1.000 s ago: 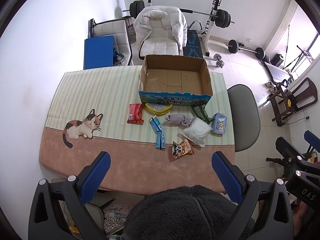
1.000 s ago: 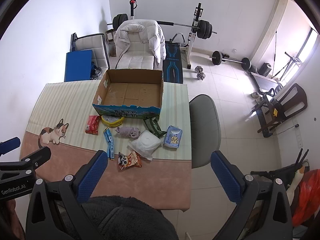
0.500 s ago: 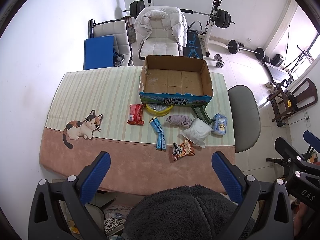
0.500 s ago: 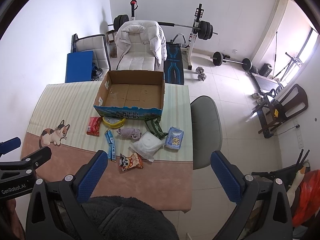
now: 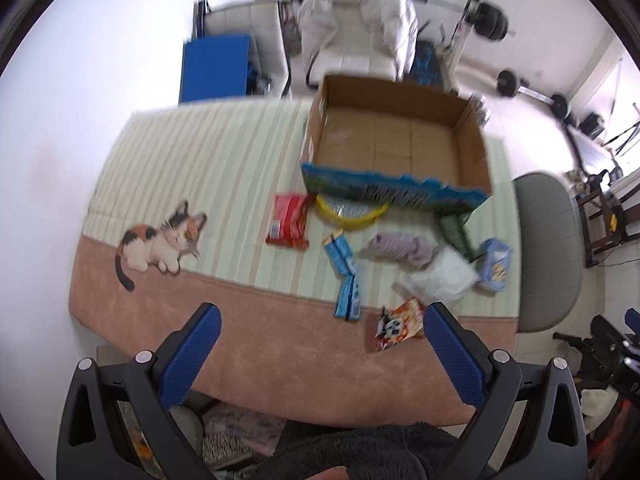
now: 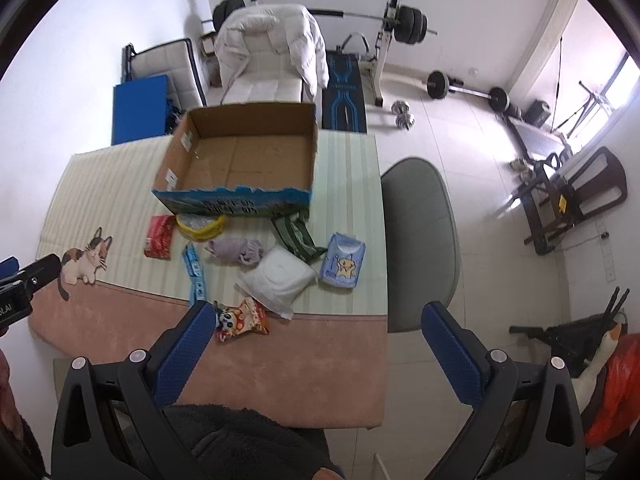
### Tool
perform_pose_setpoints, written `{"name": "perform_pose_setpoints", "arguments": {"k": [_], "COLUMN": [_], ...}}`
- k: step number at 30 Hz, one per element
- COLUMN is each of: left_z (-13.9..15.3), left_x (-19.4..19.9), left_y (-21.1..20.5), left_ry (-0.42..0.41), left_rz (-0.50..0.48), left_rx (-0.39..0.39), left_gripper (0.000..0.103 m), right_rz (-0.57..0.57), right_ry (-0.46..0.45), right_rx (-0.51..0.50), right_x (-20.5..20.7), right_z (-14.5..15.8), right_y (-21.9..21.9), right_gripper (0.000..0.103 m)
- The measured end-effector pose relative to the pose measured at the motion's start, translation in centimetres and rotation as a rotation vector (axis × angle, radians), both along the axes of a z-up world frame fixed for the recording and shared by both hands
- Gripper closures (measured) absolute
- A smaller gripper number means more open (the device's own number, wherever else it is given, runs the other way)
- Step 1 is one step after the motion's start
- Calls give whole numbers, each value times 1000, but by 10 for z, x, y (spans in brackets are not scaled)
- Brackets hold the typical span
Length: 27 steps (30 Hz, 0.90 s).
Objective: Organize soft objects
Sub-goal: 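Grasp the white pouch with the left tool while the right tool grasps the blue bear tissue pack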
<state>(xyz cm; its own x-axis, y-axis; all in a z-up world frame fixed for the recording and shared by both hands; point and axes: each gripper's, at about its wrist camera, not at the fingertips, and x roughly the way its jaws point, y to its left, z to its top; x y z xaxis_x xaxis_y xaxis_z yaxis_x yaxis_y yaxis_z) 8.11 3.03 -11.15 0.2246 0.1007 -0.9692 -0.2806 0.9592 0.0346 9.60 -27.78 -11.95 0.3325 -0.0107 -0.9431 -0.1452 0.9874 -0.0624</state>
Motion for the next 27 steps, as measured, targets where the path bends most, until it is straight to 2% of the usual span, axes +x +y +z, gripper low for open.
{"name": "perform_pose_setpoints", "arguments": {"k": [5,9,13,16,19,23,24,27], "left_z": [-92,-130,-157,-180,-205,-233,-240,-258], "left_x": [28,53,90,115,128,134,135,136], "left_y": [-3,-27,-80,-119,-147,-176,-182,-194], "left_ry": [148,174,172,212,271,335,356,412], "left_rz": [16,-35,-213,-336,-415,-502,-516,-543], "left_rx": [-51,-91,-148,-161,-184,-178,-178,-170], "left_gripper": [2,18,18,18,18,18,18,16], "right_rz": [-66,-109,-141,-160,-184,-176,-168,-126], "right_ry": [143,229,309,346,393,467,489,530], "right_rx": [17,23,64,81,127,180,188,158], "right_x": [53,88,119,141,161,175,177,170], "right_z": [-91,-165,-224,-257,-290,-329,-336,-352], "right_y": [-24,-45,-62,-71,-78,-82,-81,-83], "right_gripper": [0,0,0,0,0,3,7,36]}}
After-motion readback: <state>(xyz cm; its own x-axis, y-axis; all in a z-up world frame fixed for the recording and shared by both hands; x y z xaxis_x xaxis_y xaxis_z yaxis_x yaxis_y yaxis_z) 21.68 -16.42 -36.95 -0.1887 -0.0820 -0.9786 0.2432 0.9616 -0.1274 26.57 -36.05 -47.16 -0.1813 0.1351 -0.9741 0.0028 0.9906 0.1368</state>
